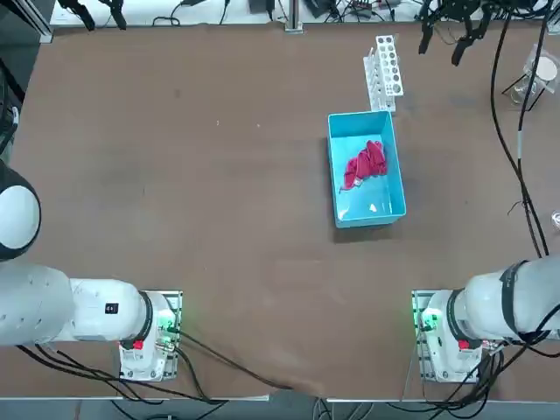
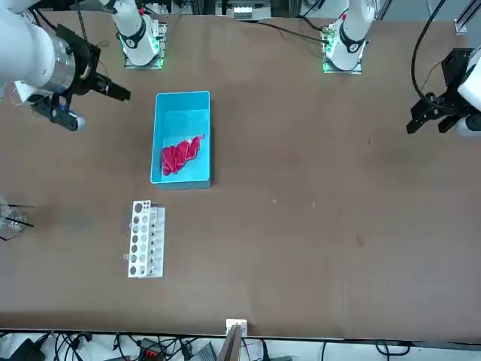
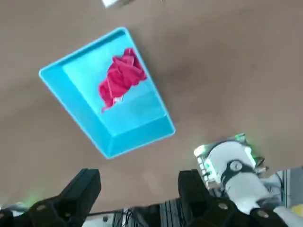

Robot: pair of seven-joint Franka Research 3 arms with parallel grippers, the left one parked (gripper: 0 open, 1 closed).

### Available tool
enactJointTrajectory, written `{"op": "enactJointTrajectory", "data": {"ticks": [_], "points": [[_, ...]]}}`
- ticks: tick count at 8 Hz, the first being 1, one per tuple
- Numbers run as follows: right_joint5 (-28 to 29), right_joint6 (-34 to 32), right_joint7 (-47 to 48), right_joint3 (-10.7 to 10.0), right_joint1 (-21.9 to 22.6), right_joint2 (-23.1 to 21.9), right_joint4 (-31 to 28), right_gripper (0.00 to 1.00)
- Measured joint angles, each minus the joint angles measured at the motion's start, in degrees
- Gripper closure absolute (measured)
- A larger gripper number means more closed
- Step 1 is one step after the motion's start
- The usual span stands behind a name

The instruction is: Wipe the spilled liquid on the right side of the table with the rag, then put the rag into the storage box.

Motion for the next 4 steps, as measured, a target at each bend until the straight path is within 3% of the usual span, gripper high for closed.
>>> {"op": "enactJointTrajectory", "data": {"ticks": [4], "points": [[-8.4,8.4,-20.5,-3.5,-4.9,0.6,-0.1,0.00]]}}
